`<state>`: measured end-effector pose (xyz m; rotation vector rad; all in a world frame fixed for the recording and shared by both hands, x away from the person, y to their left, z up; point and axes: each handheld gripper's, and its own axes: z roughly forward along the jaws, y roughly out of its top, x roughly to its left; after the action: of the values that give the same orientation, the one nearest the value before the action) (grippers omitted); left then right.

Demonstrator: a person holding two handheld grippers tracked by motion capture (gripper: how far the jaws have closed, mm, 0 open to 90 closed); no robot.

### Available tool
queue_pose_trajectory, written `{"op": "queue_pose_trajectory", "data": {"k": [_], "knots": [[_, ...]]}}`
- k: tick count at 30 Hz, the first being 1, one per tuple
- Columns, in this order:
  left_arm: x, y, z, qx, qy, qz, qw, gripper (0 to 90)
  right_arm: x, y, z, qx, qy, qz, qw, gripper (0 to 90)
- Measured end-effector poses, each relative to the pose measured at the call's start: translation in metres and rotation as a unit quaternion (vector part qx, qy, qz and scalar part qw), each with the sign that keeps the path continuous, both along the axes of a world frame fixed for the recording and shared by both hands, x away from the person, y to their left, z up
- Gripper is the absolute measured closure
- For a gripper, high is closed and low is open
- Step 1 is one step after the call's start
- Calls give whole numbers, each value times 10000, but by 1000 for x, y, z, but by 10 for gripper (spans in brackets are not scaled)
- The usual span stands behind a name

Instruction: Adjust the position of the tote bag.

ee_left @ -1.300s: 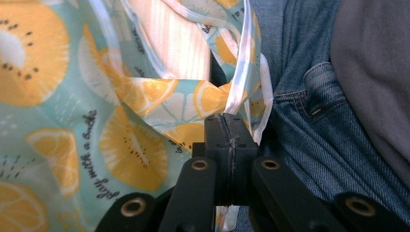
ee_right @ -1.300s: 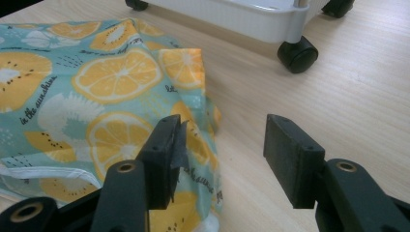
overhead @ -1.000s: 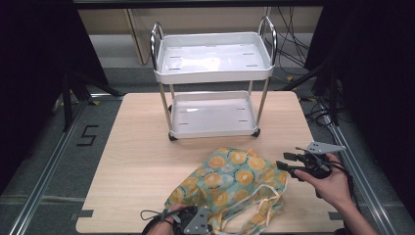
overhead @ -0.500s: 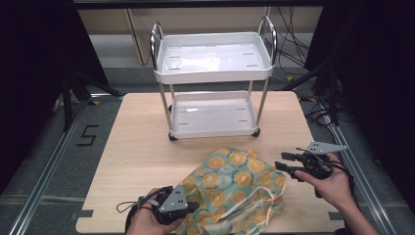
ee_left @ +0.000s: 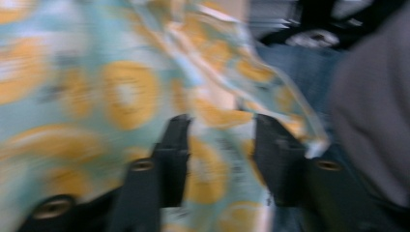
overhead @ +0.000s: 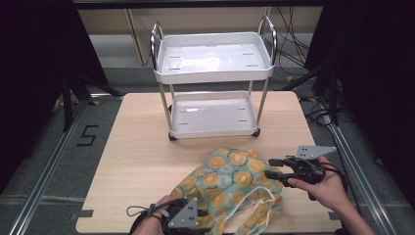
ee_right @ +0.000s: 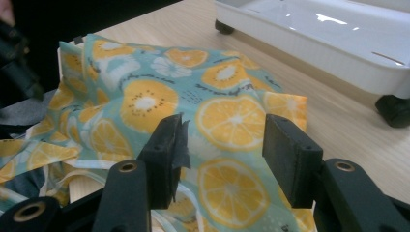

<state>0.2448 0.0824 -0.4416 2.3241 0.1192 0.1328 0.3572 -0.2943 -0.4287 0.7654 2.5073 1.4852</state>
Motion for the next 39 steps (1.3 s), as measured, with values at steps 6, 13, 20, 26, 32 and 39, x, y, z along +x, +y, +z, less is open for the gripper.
{"op": "queue_pose_trajectory", "data": {"k": [6, 13, 20, 26, 32, 39], "knots": [[-9, -13, -11, 440, -132, -565, 9973, 282, 1, -3, -2, 41, 44, -129, 9999, 497], [-14, -23, -34, 1109, -439, -780, 9898, 206, 3, -4, -4, 21, 13, -88, 10000, 496], [1, -16, -28, 634, -443, -379, 9963, 669, 2, -5, -5, 73, 123, -192, 9997, 497], [9, -7, -21, 233, -147, 39, 9996, 875, 3, -8, -8, 83, 149, -248, 9995, 499], [16, 2, -13, -211, -11, 407, 9989, 888, 3, -12, -11, 147, 140, -374, 9991, 504], [21, 10, -5, -499, 13, 649, 9966, 890, 4, -17, -11, 258, 156, -464, 9985, 504]]}}
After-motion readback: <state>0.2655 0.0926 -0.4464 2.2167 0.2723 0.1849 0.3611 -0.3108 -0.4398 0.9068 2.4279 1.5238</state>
